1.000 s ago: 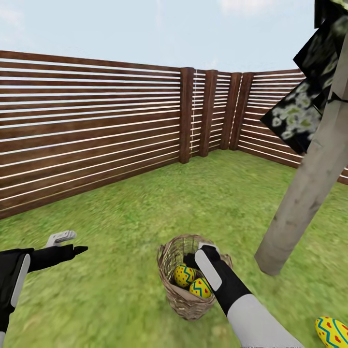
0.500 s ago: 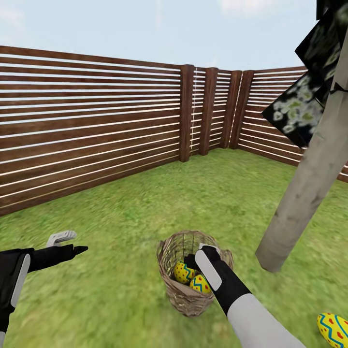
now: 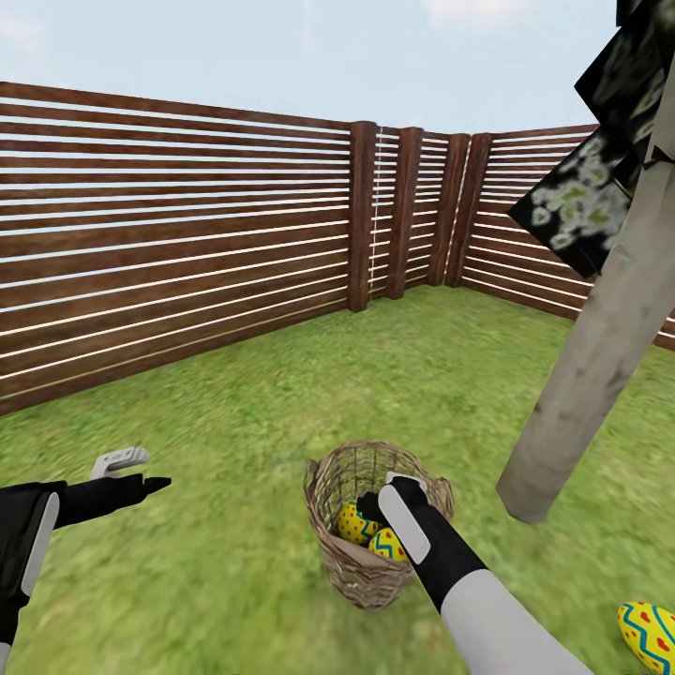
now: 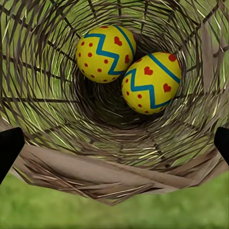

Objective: Take the three Easter eggs out of the wicker basket on the lawn in the garden, then place them on the lawn next to a single tree (choose any tree) so that all three eggs are next to the same tree and none are left in the basket.

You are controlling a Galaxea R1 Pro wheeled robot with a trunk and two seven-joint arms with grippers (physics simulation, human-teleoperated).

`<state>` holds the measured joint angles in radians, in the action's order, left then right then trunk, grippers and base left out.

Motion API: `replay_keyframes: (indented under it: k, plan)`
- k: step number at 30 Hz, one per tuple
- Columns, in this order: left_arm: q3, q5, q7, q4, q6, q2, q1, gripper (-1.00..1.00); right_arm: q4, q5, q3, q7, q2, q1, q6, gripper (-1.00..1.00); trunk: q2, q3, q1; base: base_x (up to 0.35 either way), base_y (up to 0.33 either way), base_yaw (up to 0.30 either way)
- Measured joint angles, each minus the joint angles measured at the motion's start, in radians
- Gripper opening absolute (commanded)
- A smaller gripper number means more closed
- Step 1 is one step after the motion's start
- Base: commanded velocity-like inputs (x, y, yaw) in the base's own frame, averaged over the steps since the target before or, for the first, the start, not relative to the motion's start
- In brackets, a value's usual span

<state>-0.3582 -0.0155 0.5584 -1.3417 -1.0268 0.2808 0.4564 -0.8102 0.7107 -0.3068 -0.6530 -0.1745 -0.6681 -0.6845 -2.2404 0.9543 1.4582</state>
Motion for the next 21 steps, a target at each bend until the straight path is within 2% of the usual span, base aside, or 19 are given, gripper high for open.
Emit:
replay_keyframes:
  k: [6, 13, 21]
  plan:
    - [0.004, -0.001, 0.0, 0.0, 0.0, 0.0, 0.0, 1.0, 0.0, 0.0, 0.0, 0.0, 0.0, 0.0, 0.0, 1.0, 0.0, 0.0, 0.0, 0.017, 0.0, 0.0]
    - [0.003, -0.005, 0.0, 0.0, -0.001, 0.0, 0.0, 1.0, 0.0, -0.001, 0.0, 0.0, 0.0, 0.0, 0.0, 1.0, 0.0, 0.0, 0.0, 0.199, 0.036, 0.0]
    - [-0.001, -0.004, 0.0, 0.0, -0.001, 0.0, 0.0, 1.0, 0.018, -0.002, -0.001, -0.004, 0.0, -0.001, -0.009, 1.0, 0.0, 0.0, 0.0, 0.087, 0.037, 0.0]
